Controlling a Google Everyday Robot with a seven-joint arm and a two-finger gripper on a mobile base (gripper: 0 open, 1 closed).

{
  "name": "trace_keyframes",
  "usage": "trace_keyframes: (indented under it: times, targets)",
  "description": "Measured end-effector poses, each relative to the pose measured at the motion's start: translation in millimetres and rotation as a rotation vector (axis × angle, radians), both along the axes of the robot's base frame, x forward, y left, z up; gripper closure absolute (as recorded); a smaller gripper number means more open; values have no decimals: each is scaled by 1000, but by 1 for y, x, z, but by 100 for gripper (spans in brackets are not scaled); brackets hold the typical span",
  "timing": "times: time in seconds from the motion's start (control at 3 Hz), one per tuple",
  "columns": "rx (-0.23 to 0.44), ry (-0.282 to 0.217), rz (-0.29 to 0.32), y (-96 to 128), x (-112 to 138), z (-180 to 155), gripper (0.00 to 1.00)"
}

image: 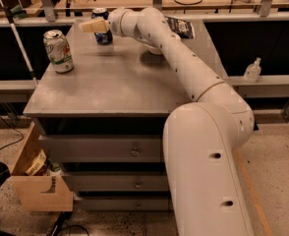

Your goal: Pick pepsi can

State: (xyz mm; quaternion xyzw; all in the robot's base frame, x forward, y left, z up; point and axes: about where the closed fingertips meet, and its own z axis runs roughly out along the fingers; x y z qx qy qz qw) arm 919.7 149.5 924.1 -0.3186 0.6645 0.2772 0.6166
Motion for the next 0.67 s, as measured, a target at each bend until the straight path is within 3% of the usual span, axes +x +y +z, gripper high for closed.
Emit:
trace_keyframes:
  times: [0.33,0.67]
  targets:
    - [1,-1,1,2,0,0,17]
    - [1,1,5,5,0,-1,41]
